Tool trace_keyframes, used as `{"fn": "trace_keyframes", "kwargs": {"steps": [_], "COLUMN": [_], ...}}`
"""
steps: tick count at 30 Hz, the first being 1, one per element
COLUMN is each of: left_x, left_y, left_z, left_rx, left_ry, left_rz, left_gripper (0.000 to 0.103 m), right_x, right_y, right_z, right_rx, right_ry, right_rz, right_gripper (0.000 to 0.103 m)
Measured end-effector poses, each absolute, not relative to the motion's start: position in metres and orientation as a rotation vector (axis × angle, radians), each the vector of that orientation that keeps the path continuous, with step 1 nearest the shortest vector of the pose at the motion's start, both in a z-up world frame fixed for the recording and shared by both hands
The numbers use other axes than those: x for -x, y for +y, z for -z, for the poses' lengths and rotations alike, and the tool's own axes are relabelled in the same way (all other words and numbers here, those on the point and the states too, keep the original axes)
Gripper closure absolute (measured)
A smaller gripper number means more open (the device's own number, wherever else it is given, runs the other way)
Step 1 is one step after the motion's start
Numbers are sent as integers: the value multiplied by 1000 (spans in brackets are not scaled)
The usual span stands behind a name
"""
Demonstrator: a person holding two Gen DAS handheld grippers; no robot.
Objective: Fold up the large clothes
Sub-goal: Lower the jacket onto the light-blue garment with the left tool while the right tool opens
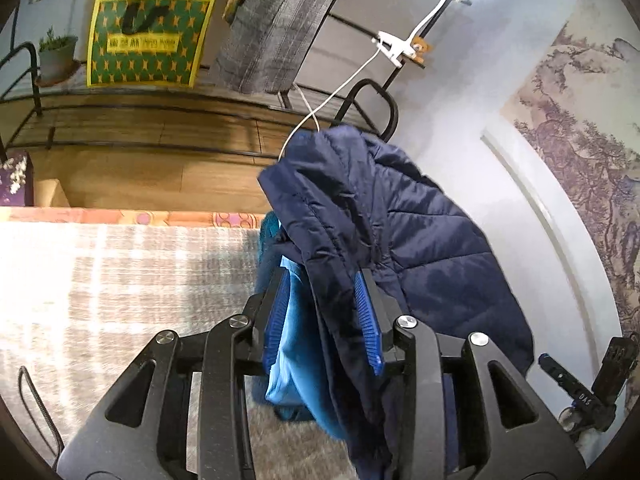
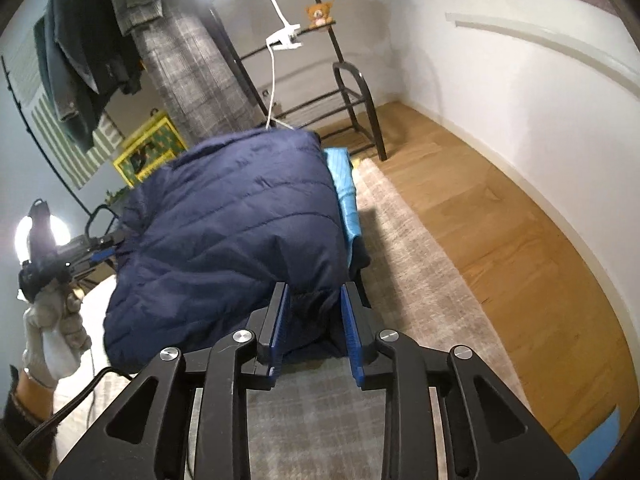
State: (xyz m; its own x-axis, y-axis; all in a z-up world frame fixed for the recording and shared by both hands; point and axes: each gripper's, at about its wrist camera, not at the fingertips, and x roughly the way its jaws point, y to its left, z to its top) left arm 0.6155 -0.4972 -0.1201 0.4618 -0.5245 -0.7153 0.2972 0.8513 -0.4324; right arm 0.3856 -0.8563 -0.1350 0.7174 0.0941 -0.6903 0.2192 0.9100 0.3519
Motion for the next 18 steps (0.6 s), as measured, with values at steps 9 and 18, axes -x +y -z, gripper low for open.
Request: {"fn": "trace_keyframes", "kwargs": {"steps": [9, 18], "left_x": [-542, -450], "left_y": [-467, -403], "left_z": [25, -74], "left_rx": [157, 99], "left_ry": [830, 700], "left_rz": [555, 586], "left_gripper": [69, 69], "right_x": [-339, -278], "right_y": [-812, -750], "right_z": [59, -20], "right_rx": [-318, -215], "right_ry": [658, 548], "right_rz": [70, 70], "right_gripper": [71, 65]}}
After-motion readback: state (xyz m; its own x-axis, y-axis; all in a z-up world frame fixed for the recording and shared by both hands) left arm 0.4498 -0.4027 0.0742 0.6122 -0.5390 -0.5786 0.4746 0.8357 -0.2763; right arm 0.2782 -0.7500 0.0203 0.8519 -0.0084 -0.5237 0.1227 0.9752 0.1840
